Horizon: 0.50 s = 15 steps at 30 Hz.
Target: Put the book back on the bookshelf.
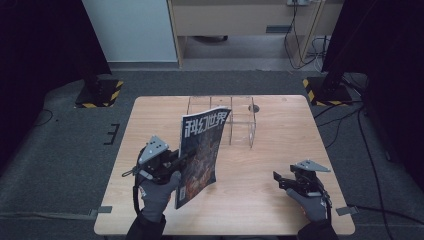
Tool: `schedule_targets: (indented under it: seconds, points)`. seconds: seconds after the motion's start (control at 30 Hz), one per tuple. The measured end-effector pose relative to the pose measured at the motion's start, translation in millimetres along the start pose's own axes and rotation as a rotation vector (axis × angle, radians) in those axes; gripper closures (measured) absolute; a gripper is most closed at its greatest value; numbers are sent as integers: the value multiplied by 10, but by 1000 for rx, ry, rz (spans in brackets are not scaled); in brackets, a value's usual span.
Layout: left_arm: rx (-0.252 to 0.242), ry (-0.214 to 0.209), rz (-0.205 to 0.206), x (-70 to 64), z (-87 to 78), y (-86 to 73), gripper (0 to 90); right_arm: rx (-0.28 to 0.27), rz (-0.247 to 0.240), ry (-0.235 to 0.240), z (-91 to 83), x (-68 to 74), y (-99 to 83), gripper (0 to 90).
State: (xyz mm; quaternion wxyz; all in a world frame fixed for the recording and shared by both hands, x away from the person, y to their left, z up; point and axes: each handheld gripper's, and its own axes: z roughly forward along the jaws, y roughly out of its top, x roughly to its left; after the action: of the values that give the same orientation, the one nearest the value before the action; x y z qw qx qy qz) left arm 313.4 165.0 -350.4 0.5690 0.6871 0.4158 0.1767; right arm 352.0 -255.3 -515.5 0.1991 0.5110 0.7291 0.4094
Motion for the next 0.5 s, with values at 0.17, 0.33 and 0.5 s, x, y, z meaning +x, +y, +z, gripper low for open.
schedule_targets:
  seconds: [0.17, 0.33, 0.5]
  points:
    - [-21, 41, 6, 75, -33, 134, 820, 40, -24, -50, 15, -45, -54, 218]
    - [-40, 90, 11, 166, -54, 274, 820, 60, -47, -68, 33, -55, -81, 207]
    - [-71, 128, -4, 271, -18, 391, 820, 68, -71, -84, 58, -65, -112, 189]
